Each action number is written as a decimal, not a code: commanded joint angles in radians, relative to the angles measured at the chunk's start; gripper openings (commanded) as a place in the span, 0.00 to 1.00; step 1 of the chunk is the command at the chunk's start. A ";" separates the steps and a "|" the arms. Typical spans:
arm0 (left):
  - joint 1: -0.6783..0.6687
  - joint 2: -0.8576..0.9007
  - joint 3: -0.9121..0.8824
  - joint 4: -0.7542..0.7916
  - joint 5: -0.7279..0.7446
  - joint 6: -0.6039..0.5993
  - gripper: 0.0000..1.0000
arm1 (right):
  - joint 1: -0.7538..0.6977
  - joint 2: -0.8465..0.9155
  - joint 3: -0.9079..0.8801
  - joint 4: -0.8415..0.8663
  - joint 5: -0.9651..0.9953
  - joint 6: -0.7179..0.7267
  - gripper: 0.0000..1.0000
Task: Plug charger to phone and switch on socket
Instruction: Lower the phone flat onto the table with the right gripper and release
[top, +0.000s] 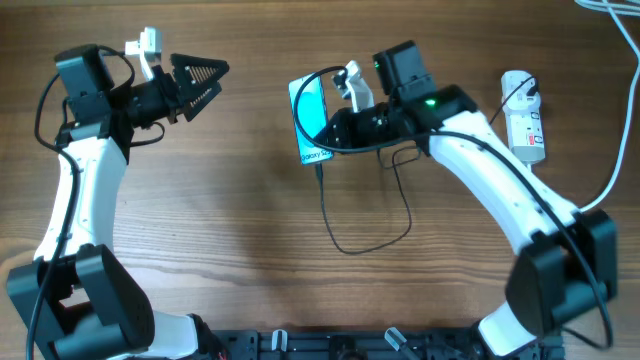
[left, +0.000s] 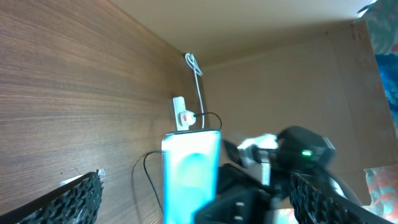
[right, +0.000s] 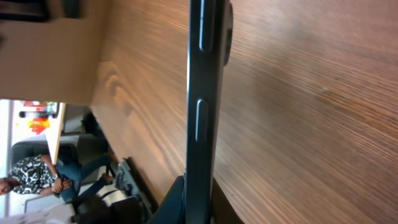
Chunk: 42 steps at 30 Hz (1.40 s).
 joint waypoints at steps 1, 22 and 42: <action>0.004 -0.006 -0.001 -0.001 -0.009 0.003 1.00 | 0.003 0.089 -0.010 0.024 0.013 -0.003 0.04; 0.004 -0.006 -0.001 -0.001 -0.009 0.003 1.00 | 0.003 0.338 -0.016 0.174 0.065 0.031 0.04; 0.004 -0.006 -0.001 -0.001 -0.009 0.003 1.00 | 0.002 0.338 -0.121 0.252 0.171 0.031 0.23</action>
